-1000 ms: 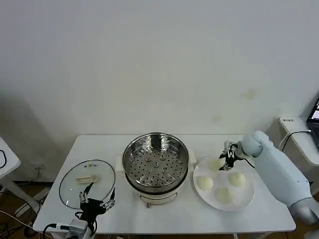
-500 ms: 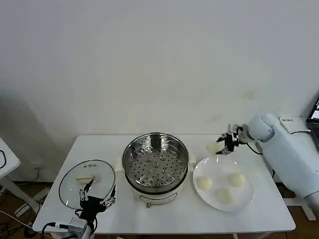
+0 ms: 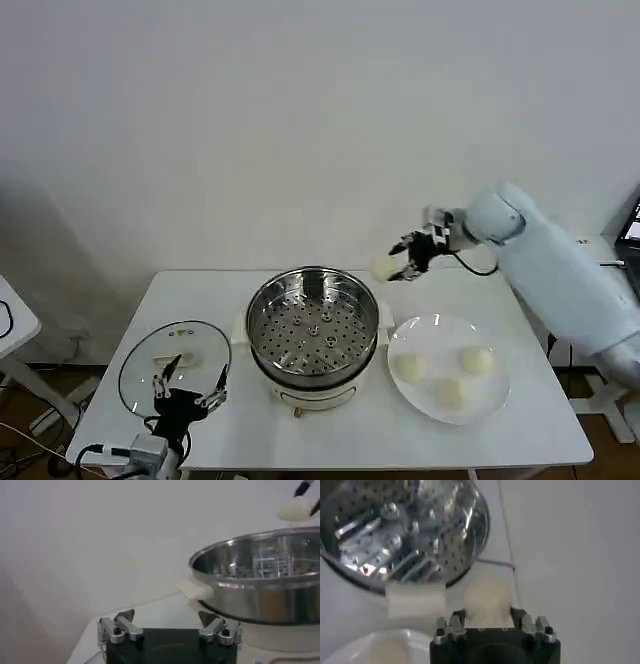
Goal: Take steamed baozi put them in steamer then cover it.
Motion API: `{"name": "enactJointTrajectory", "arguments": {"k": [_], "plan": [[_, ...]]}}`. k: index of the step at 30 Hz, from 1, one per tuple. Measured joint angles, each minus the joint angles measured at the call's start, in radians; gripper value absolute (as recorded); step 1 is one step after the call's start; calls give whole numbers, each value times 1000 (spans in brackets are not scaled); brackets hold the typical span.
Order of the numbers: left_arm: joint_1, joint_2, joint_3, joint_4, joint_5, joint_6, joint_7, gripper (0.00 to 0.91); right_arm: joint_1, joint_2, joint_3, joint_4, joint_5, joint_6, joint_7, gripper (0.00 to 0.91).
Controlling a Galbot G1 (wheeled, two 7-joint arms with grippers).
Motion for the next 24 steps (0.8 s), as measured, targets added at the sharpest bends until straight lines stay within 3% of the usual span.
{"name": "enactJointTrajectory", "arguments": {"k": [5,13,24], "plan": [[-8,-7,-1,8,0,0,1,907,58,68,-42,-59,3,178,-34,625],[-7,-10,-12,24,0,1,1,907,136,154,-144,-66,-93,475,-40,625],[-2,-19,-12,33,10,0,0,907,211,217,-315,-26,-297,716,-29,625]]}}
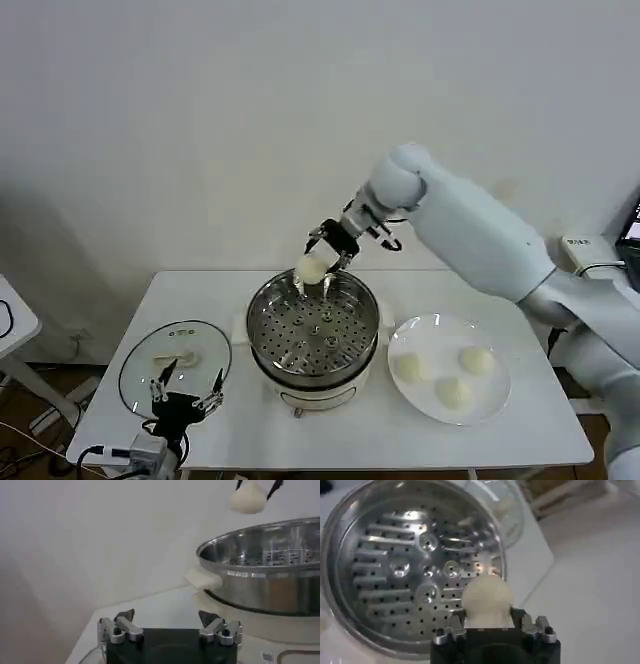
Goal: Take steamed baozi put them in steamer then cover it.
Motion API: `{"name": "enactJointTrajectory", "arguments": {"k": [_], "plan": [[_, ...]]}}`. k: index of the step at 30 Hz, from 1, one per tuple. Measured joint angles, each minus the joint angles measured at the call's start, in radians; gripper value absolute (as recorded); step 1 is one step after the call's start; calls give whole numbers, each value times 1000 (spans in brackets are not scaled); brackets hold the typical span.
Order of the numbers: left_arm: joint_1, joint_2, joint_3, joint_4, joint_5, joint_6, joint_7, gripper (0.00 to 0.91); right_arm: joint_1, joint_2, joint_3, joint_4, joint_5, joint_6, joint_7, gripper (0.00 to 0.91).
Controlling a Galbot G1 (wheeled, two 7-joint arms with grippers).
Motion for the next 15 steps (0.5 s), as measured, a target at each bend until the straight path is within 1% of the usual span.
{"name": "enactJointTrajectory", "arguments": {"k": [3,6,15], "plan": [[0,-1,0,0,2,0,1,907,10,23,-34,-15,-52,49,13,625],[4,-2,2,-3,3,0,2,907,12,42,-56,-35,-90,81,20,625],[13,-4,-2,-5,3,0,1,907,10,88,-103,-86,-155,134,24,625]]}}
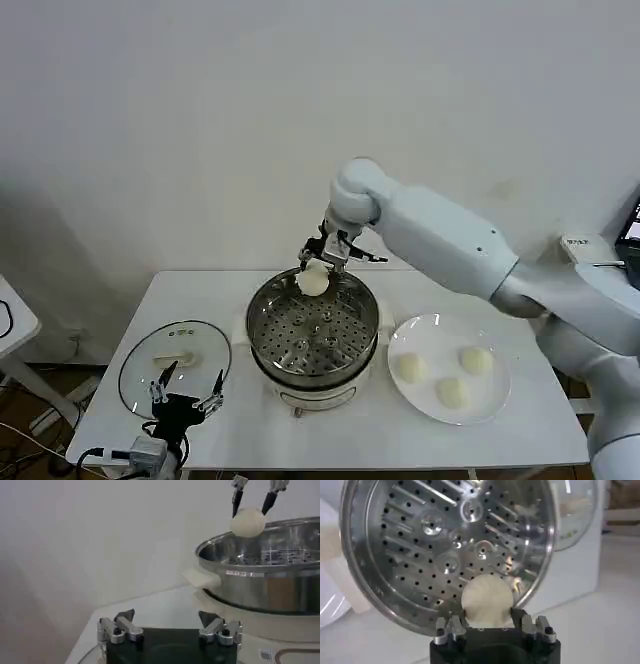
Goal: Take steamed baozi put them in steamer then cover it.
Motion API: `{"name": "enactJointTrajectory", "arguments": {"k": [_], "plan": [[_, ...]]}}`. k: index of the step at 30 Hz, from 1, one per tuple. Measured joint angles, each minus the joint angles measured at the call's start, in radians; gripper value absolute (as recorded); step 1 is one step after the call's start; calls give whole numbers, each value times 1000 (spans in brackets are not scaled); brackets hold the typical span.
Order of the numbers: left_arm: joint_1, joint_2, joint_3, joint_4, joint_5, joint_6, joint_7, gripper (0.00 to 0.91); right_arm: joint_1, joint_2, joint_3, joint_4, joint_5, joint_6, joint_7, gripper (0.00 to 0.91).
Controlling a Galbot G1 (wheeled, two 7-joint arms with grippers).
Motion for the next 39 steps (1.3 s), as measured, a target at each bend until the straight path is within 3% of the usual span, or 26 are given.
{"name": "enactJointTrajectory", "arguments": {"k": [14,36,38,39], "plan": [[-9,-8,4,-1,3,3,2,907,-22,53,-24,-80,-48,37,12,625],[-7,-13,8,10,10,4,3,907,-63,115,-4,-170,-32,15,31,635],[-8,-12,8,12,10,4,3,907,-67,119,-3,-179,-31,14,36,907],[-8,-12,8,14,10,4,3,907,-68,120,-3,-183,-31,14,38,907]]}}
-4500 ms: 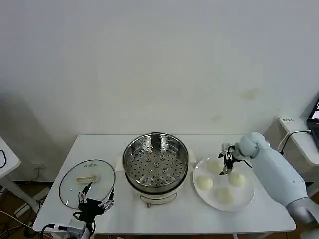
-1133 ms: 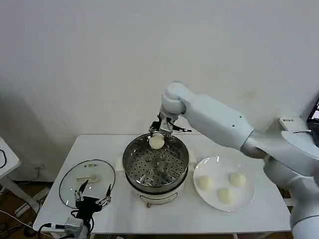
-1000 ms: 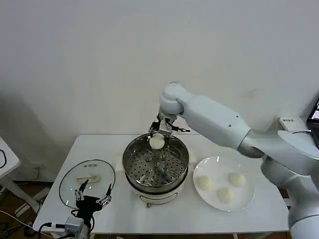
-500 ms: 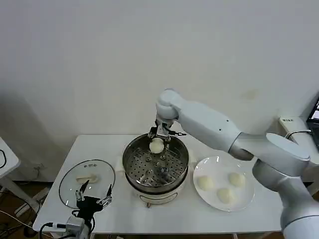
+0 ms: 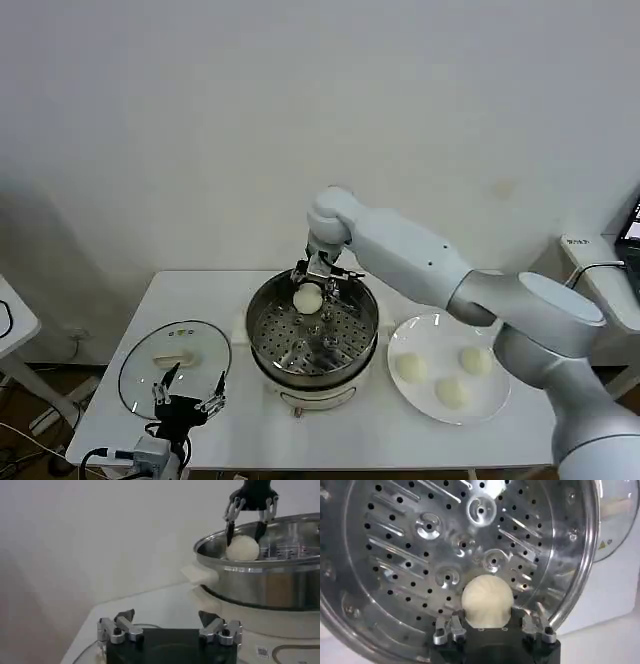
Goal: Take steamed baozi put them in steamer then cover it.
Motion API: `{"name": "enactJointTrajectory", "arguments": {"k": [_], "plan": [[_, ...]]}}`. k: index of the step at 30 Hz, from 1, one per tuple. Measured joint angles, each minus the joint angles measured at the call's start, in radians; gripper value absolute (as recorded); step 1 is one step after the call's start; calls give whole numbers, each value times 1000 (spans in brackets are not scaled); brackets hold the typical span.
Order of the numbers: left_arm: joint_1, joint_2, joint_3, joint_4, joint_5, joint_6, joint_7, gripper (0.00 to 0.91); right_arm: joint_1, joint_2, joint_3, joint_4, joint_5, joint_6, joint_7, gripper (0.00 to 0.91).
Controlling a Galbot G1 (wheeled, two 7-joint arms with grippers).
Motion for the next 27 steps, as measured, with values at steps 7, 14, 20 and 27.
{"name": "enactJointTrajectory", "arguments": {"k": [7,14,20,27], "plan": [[-3,0,2,4,0,0,0,907,1,-2,7,-10,3,-7,20,907],[-6,1,3,8,0,0,1,907,10,-14,9,1,8,-20,25,907],[-5,-3,6,9,3,0,1,907,22,-41,19,44,28,-40,23,907],[-5,-7,10,7,17,5,9,907,45,-119,50,157,104,-92,11,907]]}}
